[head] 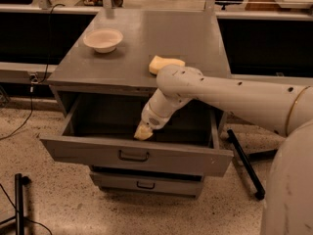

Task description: Open top drawer

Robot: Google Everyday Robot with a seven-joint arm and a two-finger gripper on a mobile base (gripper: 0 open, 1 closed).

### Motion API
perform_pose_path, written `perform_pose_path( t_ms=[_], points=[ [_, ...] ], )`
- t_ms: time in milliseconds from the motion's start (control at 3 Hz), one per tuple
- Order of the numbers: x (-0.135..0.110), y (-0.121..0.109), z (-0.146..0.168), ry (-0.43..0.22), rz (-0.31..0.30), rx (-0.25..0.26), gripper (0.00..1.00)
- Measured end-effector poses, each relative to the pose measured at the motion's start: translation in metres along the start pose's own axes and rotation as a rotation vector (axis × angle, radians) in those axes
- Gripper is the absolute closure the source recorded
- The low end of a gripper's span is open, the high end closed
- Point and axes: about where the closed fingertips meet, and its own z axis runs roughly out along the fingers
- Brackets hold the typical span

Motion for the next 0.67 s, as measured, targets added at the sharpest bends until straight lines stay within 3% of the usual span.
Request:
perform_pose_path(
  t_ms=[333,667],
  points=[
    [0.014,0.017,0.021,0.072,0.014,-0.041,1.00],
    [0.016,0.028,0.027,0.072,0.006,-0.090,1.00]
  ],
)
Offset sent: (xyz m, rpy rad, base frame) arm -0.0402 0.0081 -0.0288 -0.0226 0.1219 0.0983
